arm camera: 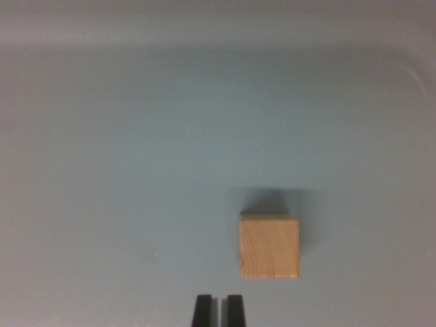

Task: Push wooden cube

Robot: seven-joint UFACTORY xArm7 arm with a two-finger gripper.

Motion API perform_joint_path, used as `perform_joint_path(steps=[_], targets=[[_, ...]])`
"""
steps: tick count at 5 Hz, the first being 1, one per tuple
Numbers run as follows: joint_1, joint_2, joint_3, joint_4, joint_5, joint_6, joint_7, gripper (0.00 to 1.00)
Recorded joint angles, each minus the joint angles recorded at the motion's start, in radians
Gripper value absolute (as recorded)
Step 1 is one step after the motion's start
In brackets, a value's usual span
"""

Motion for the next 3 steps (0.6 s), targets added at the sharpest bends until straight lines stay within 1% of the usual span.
perform_joint_path(steps=[1, 2, 3], targets=[[-0.0026, 0.017, -0.004, -0.037, 0.0005, -0.047, -0.006, 0.0], [-0.0026, 0.017, -0.004, -0.037, 0.0005, -0.047, -0.006, 0.0], [-0.0053, 0.034, -0.009, -0.074, 0.0009, -0.095, -0.011, 0.0]])
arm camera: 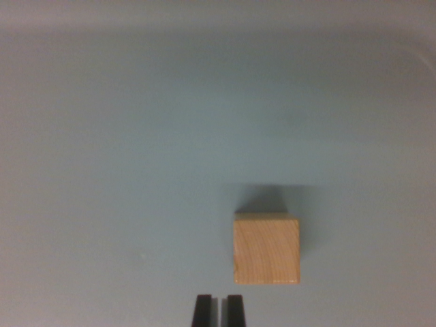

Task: Push wooden cube

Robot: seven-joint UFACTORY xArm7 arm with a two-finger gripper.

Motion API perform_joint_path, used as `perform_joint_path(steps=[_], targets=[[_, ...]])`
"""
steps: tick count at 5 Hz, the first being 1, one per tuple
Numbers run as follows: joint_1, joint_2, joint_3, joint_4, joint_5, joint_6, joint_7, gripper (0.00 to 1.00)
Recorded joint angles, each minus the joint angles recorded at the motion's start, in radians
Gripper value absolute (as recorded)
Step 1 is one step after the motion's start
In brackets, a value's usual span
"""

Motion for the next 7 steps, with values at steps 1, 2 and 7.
perform_joint_path(steps=[1, 2, 7], targets=[[0.0, 0.0, 0.0, 0.0, 0.0, 0.0, 0.0, 0.0], [-0.0025, 0.016, -0.004, -0.035, 0.0004, -0.045, -0.005, 0.0], [-0.0074, 0.048, -0.013, -0.104, 0.0013, -0.134, -0.016, 0.0]])
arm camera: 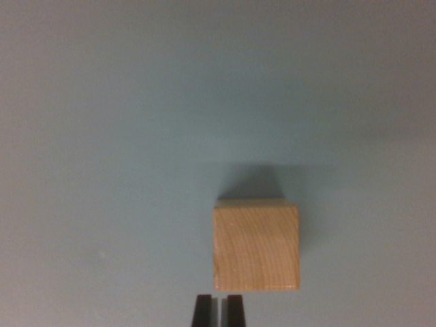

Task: Push wooden cube

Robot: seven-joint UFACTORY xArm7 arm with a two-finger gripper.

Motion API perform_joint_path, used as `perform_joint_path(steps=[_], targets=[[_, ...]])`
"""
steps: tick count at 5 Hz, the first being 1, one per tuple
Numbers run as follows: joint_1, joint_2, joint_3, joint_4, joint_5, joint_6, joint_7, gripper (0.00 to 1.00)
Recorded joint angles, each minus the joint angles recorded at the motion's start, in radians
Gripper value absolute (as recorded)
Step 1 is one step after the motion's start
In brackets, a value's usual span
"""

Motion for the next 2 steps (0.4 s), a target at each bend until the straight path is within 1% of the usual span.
perform_joint_path(steps=[1, 2], targets=[[-0.0023, 0.015, -0.004, -0.033, 0.0004, -0.042, -0.005, 0.0], [-0.0023, 0.015, -0.004, -0.033, 0.0004, -0.042, -0.005, 0.0]])
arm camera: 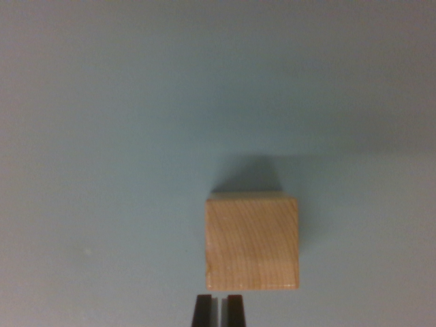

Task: Push wooden cube

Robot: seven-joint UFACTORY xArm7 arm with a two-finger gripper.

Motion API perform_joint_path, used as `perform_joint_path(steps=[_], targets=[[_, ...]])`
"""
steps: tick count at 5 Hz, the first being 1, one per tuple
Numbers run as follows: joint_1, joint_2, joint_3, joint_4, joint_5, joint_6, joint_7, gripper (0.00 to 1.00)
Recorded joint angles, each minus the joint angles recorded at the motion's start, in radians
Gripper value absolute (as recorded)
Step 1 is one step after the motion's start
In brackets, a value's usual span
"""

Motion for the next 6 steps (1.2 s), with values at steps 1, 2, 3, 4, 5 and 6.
perform_joint_path(steps=[1, 2, 3, 4, 5, 6], targets=[[-0.0022, 0.014, -0.004, -0.031, 0.0004, -0.039, -0.005, 0.0], [-0.0022, 0.014, -0.004, -0.031, 0.0004, -0.039, -0.005, 0.0], [-0.0042, 0.027, -0.007, -0.059, 0.0007, -0.076, -0.009, 0.0], [-0.0042, 0.027, -0.007, -0.059, 0.0007, -0.076, -0.009, 0.0], [-0.006, 0.038, -0.01, -0.084, 0.0011, -0.107, -0.013, 0.0], [-0.006, 0.038, -0.01, -0.084, 0.0011, -0.107, -0.013, 0.0]])
